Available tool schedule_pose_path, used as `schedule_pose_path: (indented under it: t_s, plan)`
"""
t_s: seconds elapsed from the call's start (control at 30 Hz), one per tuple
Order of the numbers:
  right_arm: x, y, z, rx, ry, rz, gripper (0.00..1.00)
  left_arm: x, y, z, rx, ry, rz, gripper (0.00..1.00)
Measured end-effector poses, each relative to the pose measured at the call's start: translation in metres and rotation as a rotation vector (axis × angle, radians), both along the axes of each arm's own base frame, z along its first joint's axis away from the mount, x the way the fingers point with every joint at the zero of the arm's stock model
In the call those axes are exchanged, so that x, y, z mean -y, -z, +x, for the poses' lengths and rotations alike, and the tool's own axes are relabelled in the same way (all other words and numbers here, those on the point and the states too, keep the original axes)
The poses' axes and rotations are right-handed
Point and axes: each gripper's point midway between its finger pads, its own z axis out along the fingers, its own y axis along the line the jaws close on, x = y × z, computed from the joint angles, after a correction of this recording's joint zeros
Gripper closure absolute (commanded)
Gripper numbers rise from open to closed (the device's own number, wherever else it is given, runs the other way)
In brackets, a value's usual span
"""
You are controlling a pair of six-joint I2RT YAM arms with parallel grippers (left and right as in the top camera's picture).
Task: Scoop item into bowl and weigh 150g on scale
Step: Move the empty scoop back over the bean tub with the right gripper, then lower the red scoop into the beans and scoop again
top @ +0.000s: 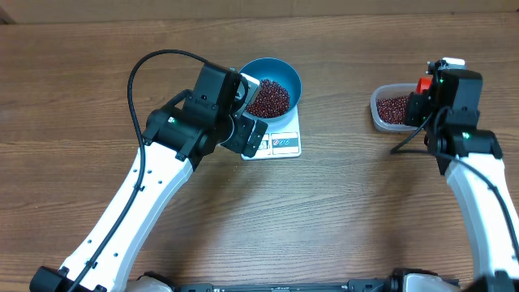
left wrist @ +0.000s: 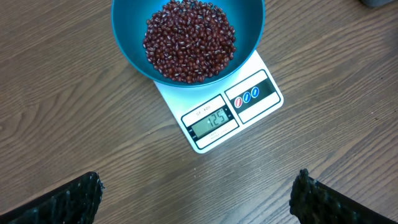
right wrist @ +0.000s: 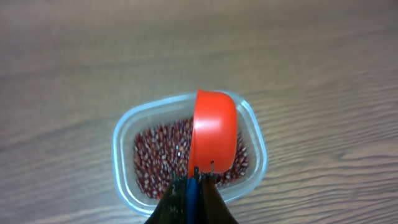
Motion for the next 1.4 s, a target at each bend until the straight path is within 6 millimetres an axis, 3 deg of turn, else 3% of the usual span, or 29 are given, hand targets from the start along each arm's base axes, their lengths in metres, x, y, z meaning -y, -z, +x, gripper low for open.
schedule_pose_path:
  t_s: [0.2, 0.37, 0.67, 1.07, 1.4]
  plan:
    - [-0.007, 0.041, 0.005, -0.105, -0.042, 0.028, 0.96, 0.000, 0.000, 0.000, 0.000, 0.000, 0.000, 0.00]
    - [-0.008, 0.063, 0.006, -0.163, -0.055, 0.035, 0.96, 0.000, 0.000, 0.000, 0.000, 0.000, 0.000, 0.00]
    - [-0.011, 0.067, 0.005, -0.181, -0.081, 0.036, 0.96, 0.000, 0.000, 0.000, 0.000, 0.000, 0.000, 0.00]
    - [-0.044, 0.070, 0.001, -0.191, -0.189, 0.194, 0.96, 0.000, 0.000, 0.000, 0.000, 0.000, 0.000, 0.00]
    - [-0.042, 0.069, 0.001, -0.183, -0.141, 0.254, 0.96, 0.000, 0.000, 0.000, 0.000, 0.000, 0.000, 0.00]
